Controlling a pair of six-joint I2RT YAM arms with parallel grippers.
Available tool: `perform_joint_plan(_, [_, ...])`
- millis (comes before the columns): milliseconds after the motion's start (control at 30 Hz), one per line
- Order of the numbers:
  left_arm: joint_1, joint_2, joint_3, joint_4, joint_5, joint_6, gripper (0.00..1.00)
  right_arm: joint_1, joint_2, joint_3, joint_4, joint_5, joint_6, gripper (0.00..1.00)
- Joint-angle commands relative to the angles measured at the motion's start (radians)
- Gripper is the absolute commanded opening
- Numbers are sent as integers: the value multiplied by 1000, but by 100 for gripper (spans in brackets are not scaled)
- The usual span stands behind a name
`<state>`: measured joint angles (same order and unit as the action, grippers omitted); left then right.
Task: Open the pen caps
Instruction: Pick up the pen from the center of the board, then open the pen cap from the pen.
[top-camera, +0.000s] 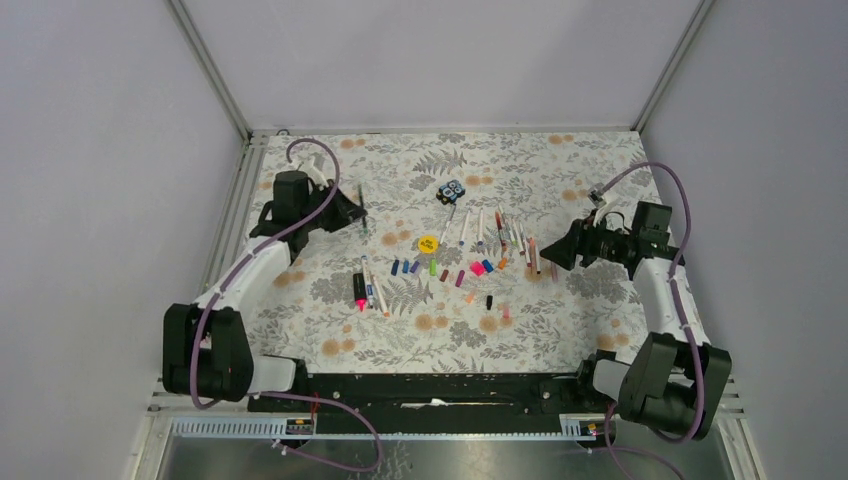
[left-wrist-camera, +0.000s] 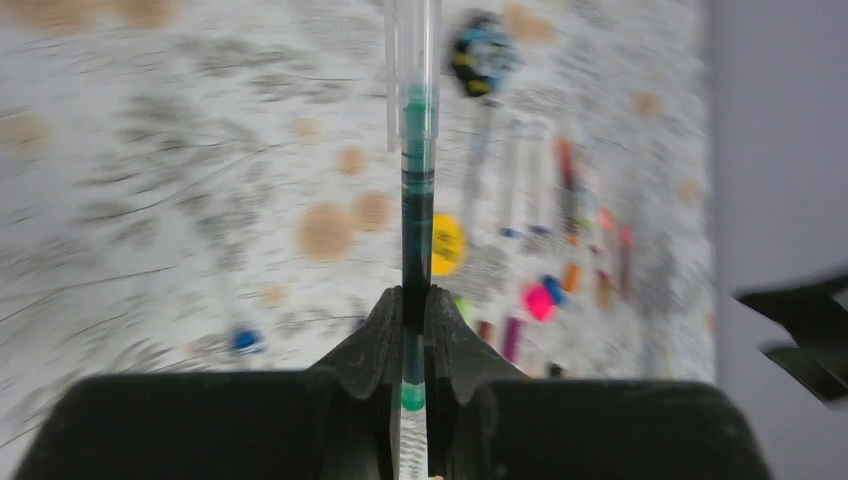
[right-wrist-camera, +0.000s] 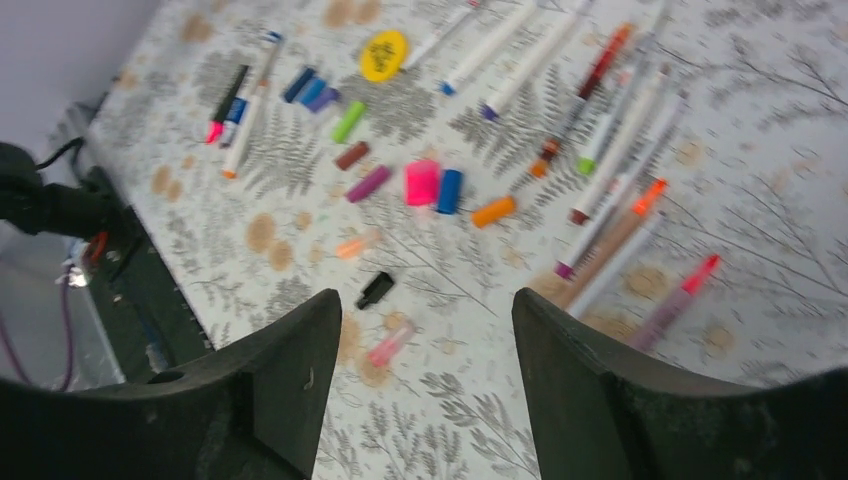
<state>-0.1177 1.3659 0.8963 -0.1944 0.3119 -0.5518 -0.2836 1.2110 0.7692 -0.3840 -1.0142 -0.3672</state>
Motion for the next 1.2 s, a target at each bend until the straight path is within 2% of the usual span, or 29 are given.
perform_joint_plan(0, [-74,-70,-81,446,387,-162,0,-5,-70,-43,69,-288,24,71])
perform_joint_plan(67, [-158,-86,-111,603,397,-226,0,-5,-86,-71,146,-395,102,72])
perform_joint_plan(100, [-208,-89,-121,677,387,-251,0,-5,-99,-91,228,-431,208,73])
perform_joint_plan(233, [-400,-65,-142,902,278,-283,0,-5,-150,-240,772,-479,685,76])
perform_joint_plan(267, [-452,-49,-137,935,248,-285,0,-5,-156,-263,851,-477,742,76])
perform_joint_plan(300, [-483,-29,-130,966,228,-289,0,-5,-158,-268,863,-473,757,77])
perform_joint_plan(400, [-555,41,-100,1028,184,-309,0,-5,-148,-237,758,-463,707,78])
perform_joint_plan(500, [-621,103,-70,1072,143,-310,0,-5,-135,-229,765,-446,749,78])
perform_joint_plan(733, [-754,190,-19,1082,30,-251,0,-5,-153,-282,1019,-364,1043,85])
perform_joint_plan(1167, [-861,321,24,1184,-97,-211,0,40,-139,-305,1190,-354,1220,80])
